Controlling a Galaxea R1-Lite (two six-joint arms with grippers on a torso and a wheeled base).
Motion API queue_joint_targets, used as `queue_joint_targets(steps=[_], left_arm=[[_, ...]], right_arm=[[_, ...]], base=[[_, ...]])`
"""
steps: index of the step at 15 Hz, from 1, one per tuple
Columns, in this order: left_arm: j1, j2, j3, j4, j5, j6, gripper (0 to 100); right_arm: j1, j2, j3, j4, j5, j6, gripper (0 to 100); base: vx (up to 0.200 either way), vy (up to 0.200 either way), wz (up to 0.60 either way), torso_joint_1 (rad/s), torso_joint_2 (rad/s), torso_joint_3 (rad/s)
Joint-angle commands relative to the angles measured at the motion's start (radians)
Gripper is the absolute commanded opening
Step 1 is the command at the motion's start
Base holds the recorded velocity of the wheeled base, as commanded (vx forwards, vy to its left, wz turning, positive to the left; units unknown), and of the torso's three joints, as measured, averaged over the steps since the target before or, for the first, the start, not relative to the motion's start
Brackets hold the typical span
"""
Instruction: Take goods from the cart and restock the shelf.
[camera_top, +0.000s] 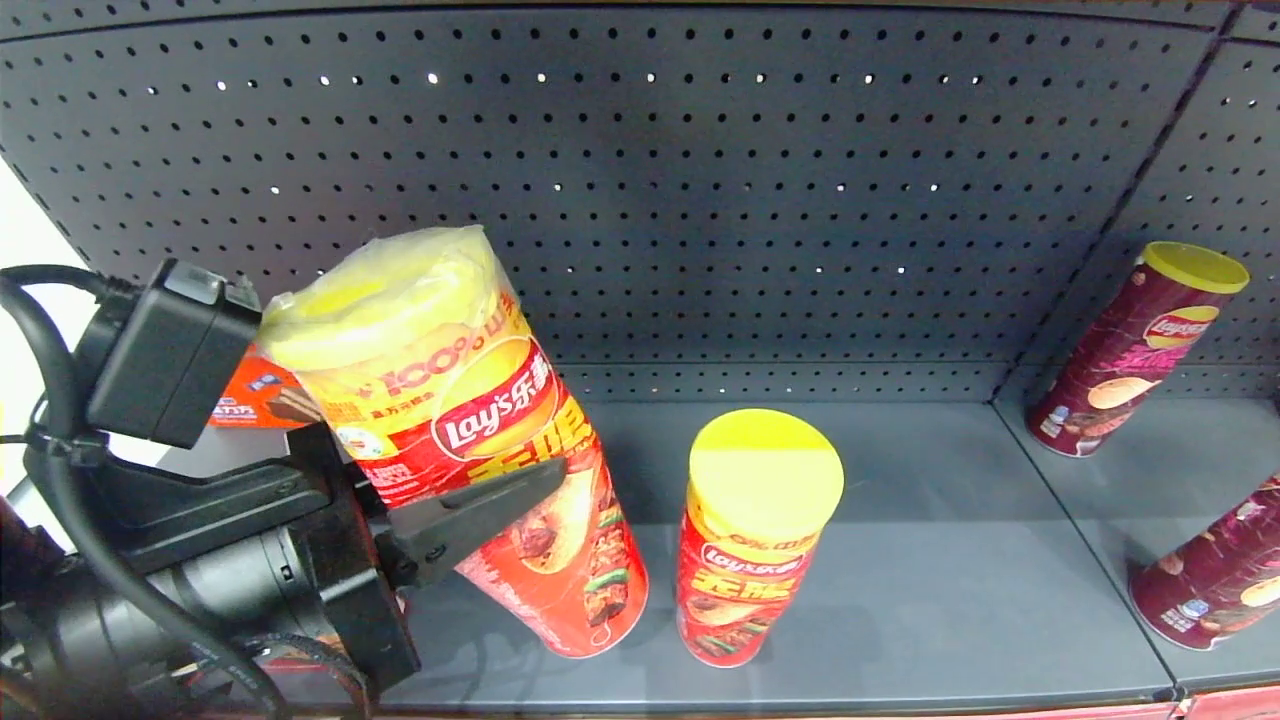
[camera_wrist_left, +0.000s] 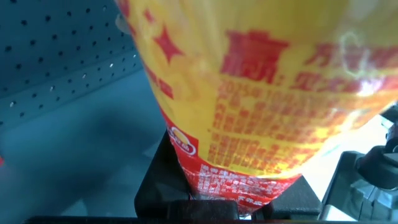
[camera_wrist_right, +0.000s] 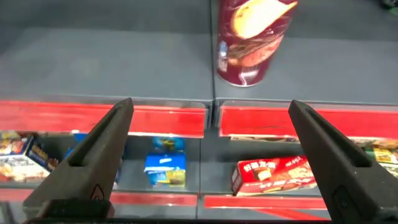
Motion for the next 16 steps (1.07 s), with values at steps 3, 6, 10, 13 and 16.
queue_joint_targets(steps=[3,6,10,13,16], left_arm=[[-0.004,-0.003,0.007,0.002,0.000,0.002,0],[-0.015,0.000,0.013,0.005,-0.002,0.009,0],[0.019,0.006,0.000,0.010,-0.089,0.009,0],[0.134,0.040,-0.009,0.008,-0.115,0.027,0],[0.211,0.103,-0.086,0.008,-0.180,0.038,0]], right_arm=[[-0.001,0.001,0.005,0.002,-0.018,0.029,100],[0.000,0.001,0.005,0.002,-0.020,0.029,100],[-0.001,0.001,0.005,0.001,-0.020,0.027,100],[-0.001,0.001,0.005,0.001,-0.020,0.027,100],[-0.001,0.001,0.005,0.001,-0.020,0.027,100]], base=[[0.000,0.000,0.00,0.000,0.00,0.000],[0.000,0.000,0.00,0.000,0.00,0.000],[0.000,0.000,0.00,0.000,0.00,0.000],[0.000,0.000,0.00,0.000,0.00,0.000],[0.000,0.000,0.00,0.000,0.00,0.000]])
